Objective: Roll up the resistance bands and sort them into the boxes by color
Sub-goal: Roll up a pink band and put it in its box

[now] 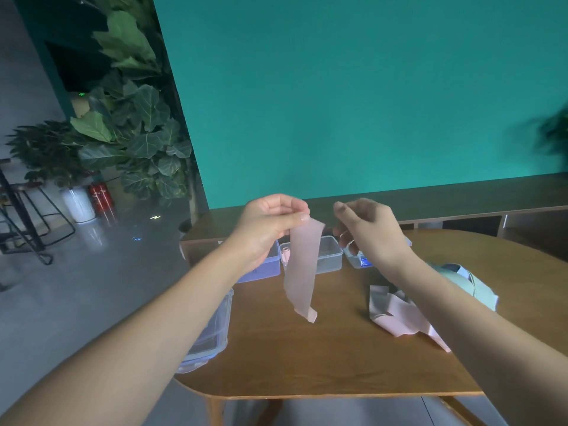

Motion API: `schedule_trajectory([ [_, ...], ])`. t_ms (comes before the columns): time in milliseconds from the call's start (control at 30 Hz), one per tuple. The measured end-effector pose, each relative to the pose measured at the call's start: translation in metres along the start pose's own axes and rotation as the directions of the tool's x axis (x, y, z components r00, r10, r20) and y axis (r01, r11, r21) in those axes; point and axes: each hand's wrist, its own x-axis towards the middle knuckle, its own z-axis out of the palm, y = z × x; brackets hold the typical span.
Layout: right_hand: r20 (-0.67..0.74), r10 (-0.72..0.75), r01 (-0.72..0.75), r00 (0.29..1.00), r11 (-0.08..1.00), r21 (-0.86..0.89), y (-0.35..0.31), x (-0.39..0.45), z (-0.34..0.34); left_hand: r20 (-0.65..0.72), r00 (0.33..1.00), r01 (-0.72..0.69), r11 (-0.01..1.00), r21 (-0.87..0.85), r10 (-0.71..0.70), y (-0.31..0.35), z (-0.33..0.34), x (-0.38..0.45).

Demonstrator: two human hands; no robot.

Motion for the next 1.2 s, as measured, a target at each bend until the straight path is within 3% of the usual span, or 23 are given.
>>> schedule_trajectory([
  [200, 0.148, 0.064, -0.050, 0.987, 0.995, -0.090, -0.016, -0.009, 0.014, -0.047, 0.993, -0.099, 0.987, 0.129, 0.106, -0.001, 0.001, -0.004],
  [400, 0.154, 0.118, -0.130, 0.981, 0.989, 0.066, -0.012, -0.004, 0.016, -0.027, 0.987, -0.152, 0.978, 0.144, 0.157, -0.001, -0.008, -0.011],
  [500, 0.113, 0.069, -0.081, 0.991, 0.991, 0.103, -0.007, -0.002, 0.015, -0.033, 0.989, -0.139, 0.973, 0.183, 0.147, -0.005, -0.007, -0.014],
  [600, 0.171, -0.001, -0.024, 0.985, 0.990, 0.141, -0.004, -0.003, 0.015, -0.064, 0.986, -0.137, 0.964, 0.228, 0.155, -0.011, -0.004, -0.015],
  [867, 0.152, -0.112, 0.123, 0.982, 0.991, -0.059, 0.000, 0.006, 0.015, -0.121, 0.977, -0.123, 0.933, 0.339, 0.173, -0.008, 0.000, -0.014],
  [1200, 0.183, -0.122, 0.139, 0.975, 0.987, -0.084, -0.011, 0.017, 0.006, -0.086, 0.987, -0.092, 0.917, 0.389, 0.136, 0.009, -0.003, -0.007],
])
